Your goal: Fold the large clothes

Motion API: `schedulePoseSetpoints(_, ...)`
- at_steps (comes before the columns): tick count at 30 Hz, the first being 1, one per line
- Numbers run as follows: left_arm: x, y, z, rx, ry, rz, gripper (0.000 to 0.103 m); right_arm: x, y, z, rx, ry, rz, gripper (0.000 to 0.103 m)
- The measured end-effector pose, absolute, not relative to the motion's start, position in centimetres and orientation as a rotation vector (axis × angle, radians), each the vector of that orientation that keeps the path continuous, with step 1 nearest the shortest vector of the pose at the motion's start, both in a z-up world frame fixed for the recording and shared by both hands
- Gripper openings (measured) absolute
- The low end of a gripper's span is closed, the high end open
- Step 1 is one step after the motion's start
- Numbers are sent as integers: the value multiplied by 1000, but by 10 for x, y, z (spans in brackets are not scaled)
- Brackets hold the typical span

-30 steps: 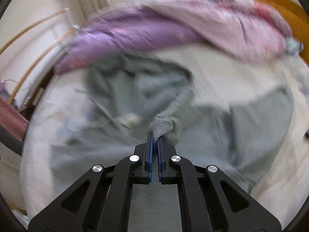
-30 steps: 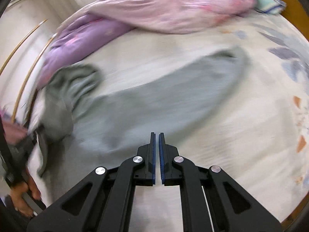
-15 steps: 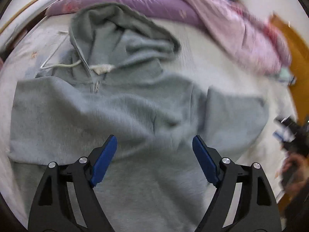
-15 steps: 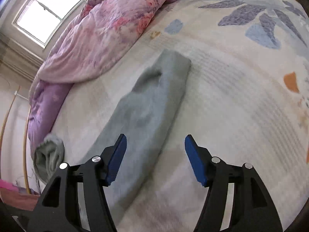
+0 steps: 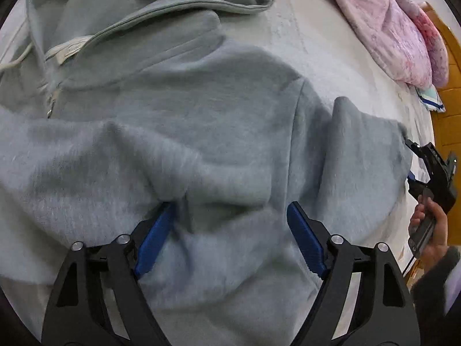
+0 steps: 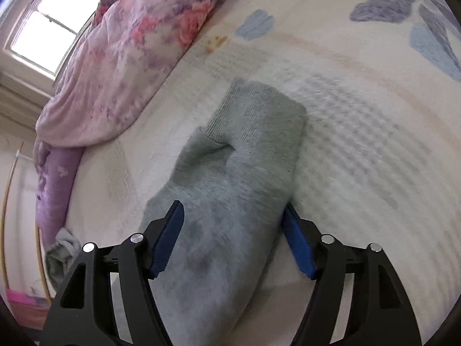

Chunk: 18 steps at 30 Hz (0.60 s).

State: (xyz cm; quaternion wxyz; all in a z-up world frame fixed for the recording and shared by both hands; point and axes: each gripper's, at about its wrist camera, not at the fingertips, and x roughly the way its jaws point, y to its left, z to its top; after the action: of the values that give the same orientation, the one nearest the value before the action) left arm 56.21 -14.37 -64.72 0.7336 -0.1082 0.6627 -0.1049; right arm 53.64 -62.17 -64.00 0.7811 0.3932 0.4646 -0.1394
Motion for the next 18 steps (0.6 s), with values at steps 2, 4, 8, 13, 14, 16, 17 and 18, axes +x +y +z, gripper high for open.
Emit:
schedulePoseSetpoints(2,564,-158,-647,-145,1446,-228,83,536,-621,-642,889,987,-248,16)
schedulePoseSetpoints(4,559,-162,-645,-121,1429,-218,83,532,-613,-641,922,976,-151,9)
schedulePoseSetpoints(8,553,-149,-635,-208,1366,-224,84,515,-591,-605,785,916,-130,8)
schedulePoseSetpoints(13,539,-130,-602,-252,1309,-280,85,498,-563,-540,691,785,-86,8)
schedulePoseSetpoints(14,535,-126,-594,-248,1296,-278,85,496,-554,-527,657,768,-74,8)
schedulePoseSetpoints(16,528,-110,-573,-234,1260,-244,85,493,-526,-497,578,738,-52,8)
schedulePoseSetpoints(17,521,-99,-567,-231,1239,-215,85,494,-510,-484,541,732,-38,8)
schedulePoseSetpoints(18,519,-87,-560,-223,1224,-173,85,494,-487,-469,492,727,-22,8)
